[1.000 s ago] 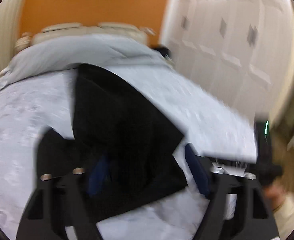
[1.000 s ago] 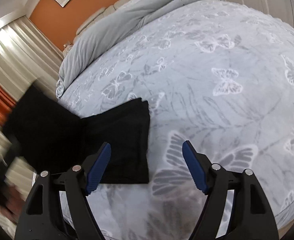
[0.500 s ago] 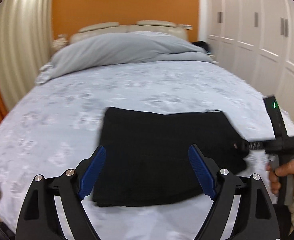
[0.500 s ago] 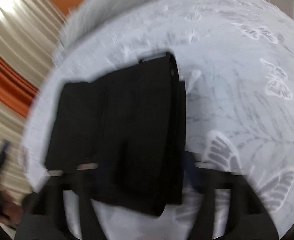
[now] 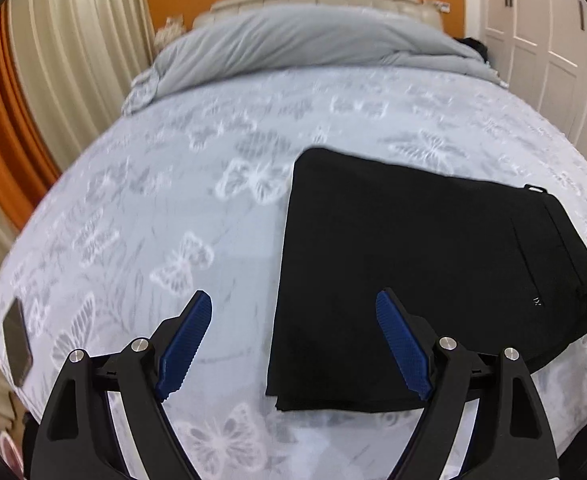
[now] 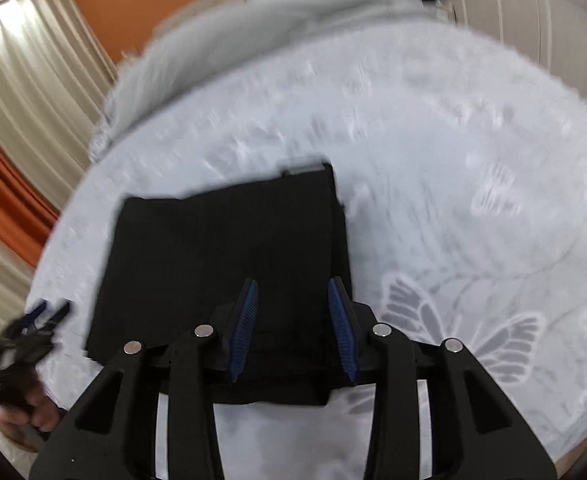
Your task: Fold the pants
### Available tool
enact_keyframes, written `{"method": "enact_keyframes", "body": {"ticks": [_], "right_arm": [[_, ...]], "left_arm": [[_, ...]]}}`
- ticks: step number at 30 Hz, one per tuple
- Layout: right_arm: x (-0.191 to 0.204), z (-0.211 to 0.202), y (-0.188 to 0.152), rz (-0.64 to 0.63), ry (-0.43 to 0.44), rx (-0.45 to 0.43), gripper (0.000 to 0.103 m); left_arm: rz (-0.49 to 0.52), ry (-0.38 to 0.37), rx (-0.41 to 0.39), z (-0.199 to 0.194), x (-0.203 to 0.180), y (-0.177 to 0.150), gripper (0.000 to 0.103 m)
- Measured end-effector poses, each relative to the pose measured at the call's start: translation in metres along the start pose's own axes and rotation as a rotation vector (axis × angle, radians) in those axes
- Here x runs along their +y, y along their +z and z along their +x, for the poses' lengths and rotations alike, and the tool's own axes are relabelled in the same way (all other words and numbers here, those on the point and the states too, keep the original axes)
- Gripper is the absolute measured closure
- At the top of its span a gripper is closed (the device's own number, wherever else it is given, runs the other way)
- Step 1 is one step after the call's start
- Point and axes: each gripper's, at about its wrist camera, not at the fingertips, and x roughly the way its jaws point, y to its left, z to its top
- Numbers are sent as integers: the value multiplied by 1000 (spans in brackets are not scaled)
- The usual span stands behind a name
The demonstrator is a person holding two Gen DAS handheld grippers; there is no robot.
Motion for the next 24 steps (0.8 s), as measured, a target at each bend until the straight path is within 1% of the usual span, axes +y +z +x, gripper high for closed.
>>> {"method": "enact_keyframes", "body": {"ticks": [1, 2, 4, 5, 6, 7, 8, 9, 12, 13, 14, 15, 16, 17, 18, 19, 21, 23, 24], "right_arm": [[9, -1, -2, -19, 23, 5, 67], [19, 4, -3, -64, 28, 31, 67], [28, 27, -9, -138, -28, 78, 68], [24, 43, -16, -145, -51, 124, 68], [12, 67, -20, -119, -74, 195, 69], [7, 75, -20, -91, -86, 212, 70], [7, 72, -15, -70, -86, 194, 70], [13, 63, -4, -61, -67, 178, 69], [35, 43, 27, -99, -37, 80, 66], [40, 43, 35, -113, -34, 64, 59], [43, 51, 45, -121, -33, 54, 47], [40, 66, 50, -124, -35, 75, 41], [35, 94, 53, -137, -70, 128, 34], [28, 116, 51, -150, -128, 174, 34], [20, 144, 46, -173, -199, 242, 36], [21, 147, 47, -189, -214, 216, 32], [33, 123, 51, -207, -212, 165, 32], [38, 90, 49, -199, -159, 92, 32], [34, 73, 45, -174, -135, 74, 31]], "left_arm": [[-3, 2, 15, 2, 1, -1, 21], [-3, 4, 24, 4, 1, -1, 21], [-1, 11, 35, 4, -1, -3, 21], [2, 15, 39, 3, -1, -3, 21], [3, 20, 44, 3, -2, -4, 21], [1, 25, 53, 3, -2, -5, 21], [-4, 26, 63, 3, -2, -5, 21], [-6, 25, 70, 3, -1, -5, 21], [-4, 27, 83, 4, 3, -4, 21], [-4, 30, 85, 5, 3, -4, 21], [-7, 31, 90, 6, 4, -3, 21], [-11, 27, 93, 8, 5, -2, 21], [-16, 28, 100, 10, 6, -1, 21], [-20, 31, 104, 12, 6, -1, 21], [-27, 31, 108, 13, 8, 0, 21], [-34, 27, 113, 13, 9, 1, 21], [-45, 16, 125, 13, 14, 3, 21], [-46, 15, 123, 12, 19, 4, 19], [-46, 19, 122, 12, 22, 4, 18]]}}
